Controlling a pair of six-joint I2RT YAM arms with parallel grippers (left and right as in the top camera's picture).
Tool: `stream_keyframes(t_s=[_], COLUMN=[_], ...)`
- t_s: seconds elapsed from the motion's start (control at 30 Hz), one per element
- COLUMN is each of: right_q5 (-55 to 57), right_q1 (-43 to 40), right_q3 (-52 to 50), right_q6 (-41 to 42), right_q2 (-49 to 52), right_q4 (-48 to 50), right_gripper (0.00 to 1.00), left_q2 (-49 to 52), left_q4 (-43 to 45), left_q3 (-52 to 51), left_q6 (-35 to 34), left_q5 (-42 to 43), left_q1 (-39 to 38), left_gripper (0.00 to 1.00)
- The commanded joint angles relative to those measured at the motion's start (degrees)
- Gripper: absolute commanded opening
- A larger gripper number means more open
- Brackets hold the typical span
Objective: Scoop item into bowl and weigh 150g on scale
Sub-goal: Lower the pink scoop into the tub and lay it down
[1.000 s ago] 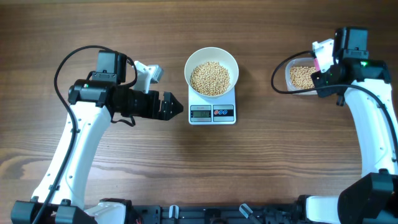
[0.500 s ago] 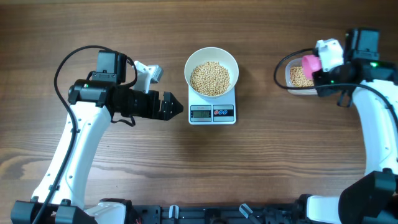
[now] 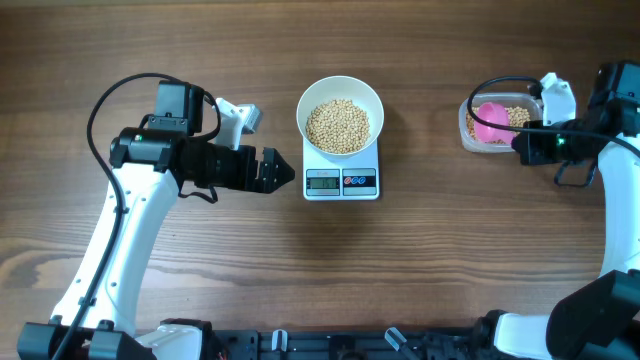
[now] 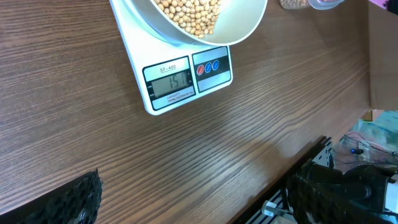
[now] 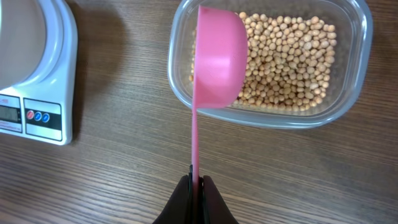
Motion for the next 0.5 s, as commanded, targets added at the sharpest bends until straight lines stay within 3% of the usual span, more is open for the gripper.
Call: stream_keyframes(t_s=[0.0, 0.07, 0.47], right_q5=[-1.86, -0.70, 1.88], right_q1=[-0.13, -0.13, -0.13], right_q3=[0.44, 0.42, 0.42], right_q6=[0.63, 0.66, 2.34], right_q2=[-1.20, -1.01, -0.94], right_q4=[0.13, 0.07, -0.02], right_gripper=[0.04, 0.11, 0.06], left_q2=[0.02, 0.02, 0.02], left_q4=[0.13, 0.13, 0.15], left_q3=[-0.57, -0.57, -0.57], left_q6=[1.14, 1.14, 1.16], left_q5=[1.05, 1.05, 1.05], left_q1=[0.24, 0.26, 0.24], left_gripper=[1.00, 1.00, 1.00])
